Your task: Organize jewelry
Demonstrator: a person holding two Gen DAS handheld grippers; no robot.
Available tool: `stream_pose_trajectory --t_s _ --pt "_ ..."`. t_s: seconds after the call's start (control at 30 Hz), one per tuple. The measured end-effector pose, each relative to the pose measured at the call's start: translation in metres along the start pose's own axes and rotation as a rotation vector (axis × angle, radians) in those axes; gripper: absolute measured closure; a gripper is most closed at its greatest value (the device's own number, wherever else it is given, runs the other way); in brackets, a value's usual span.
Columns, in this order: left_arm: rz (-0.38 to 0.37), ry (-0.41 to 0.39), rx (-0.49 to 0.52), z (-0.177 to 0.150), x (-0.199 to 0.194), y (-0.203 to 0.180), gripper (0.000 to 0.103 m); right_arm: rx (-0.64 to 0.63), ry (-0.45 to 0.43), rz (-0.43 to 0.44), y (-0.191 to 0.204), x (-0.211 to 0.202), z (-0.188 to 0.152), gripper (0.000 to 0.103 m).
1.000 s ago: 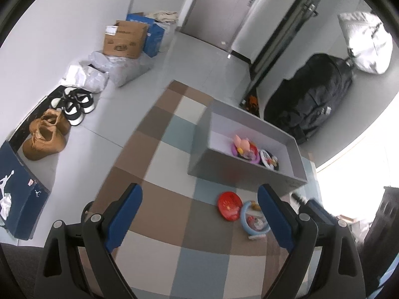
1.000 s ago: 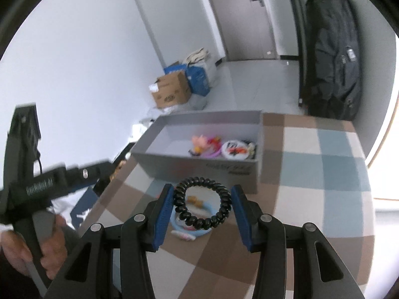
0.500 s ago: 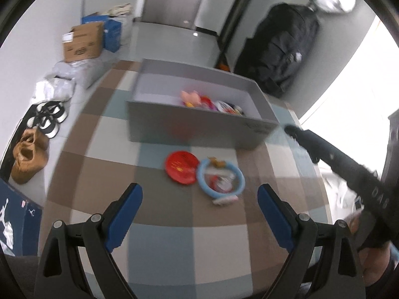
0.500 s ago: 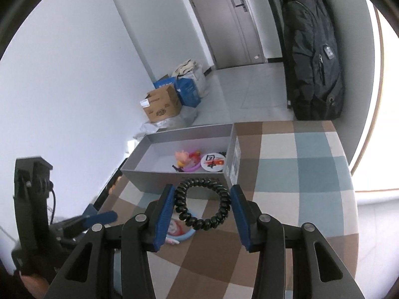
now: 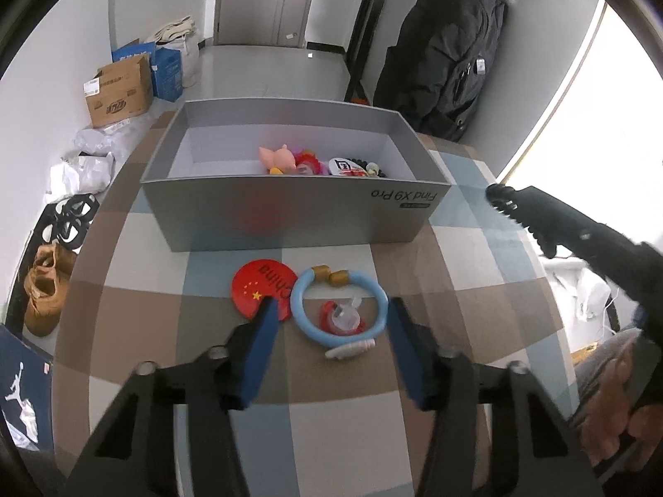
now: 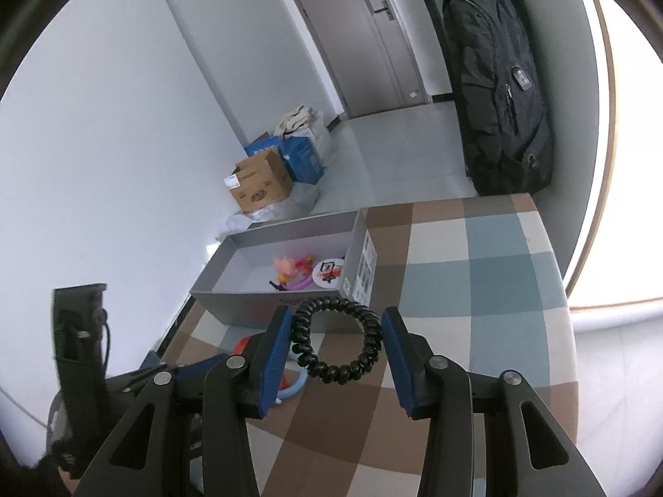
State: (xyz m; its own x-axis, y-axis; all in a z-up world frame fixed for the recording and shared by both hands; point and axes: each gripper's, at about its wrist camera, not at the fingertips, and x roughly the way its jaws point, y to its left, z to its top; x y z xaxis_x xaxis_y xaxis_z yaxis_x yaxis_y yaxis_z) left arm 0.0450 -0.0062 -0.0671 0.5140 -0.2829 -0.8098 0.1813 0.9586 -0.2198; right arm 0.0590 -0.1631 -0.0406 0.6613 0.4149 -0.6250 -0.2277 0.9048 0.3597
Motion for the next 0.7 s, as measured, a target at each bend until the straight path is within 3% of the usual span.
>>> stream_pose_trajectory --t_s 0.1,0.17,0.43,0.7 --pt "0.001 0.003 0.009 0.0 0.003 -0.003 0.067 0.006 -0.004 0.003 -0.002 -0.003 0.0 0.06" --pt "0.005 -0.001 0.023 0.0 0.003 -0.006 0.077 0.012 -0.004 0.006 -0.004 -0.004 0.001 0.06" --pt "0.023 0.004 0.082 -0.002 0.005 -0.015 0.099 0.019 -0.005 0.011 -0.005 -0.006 0.001 0.06" --pt "0.01 0.02 0.072 0.0 0.004 -0.014 0.101 0.02 0.0 0.011 -0.005 -0.005 0.001 0.06"
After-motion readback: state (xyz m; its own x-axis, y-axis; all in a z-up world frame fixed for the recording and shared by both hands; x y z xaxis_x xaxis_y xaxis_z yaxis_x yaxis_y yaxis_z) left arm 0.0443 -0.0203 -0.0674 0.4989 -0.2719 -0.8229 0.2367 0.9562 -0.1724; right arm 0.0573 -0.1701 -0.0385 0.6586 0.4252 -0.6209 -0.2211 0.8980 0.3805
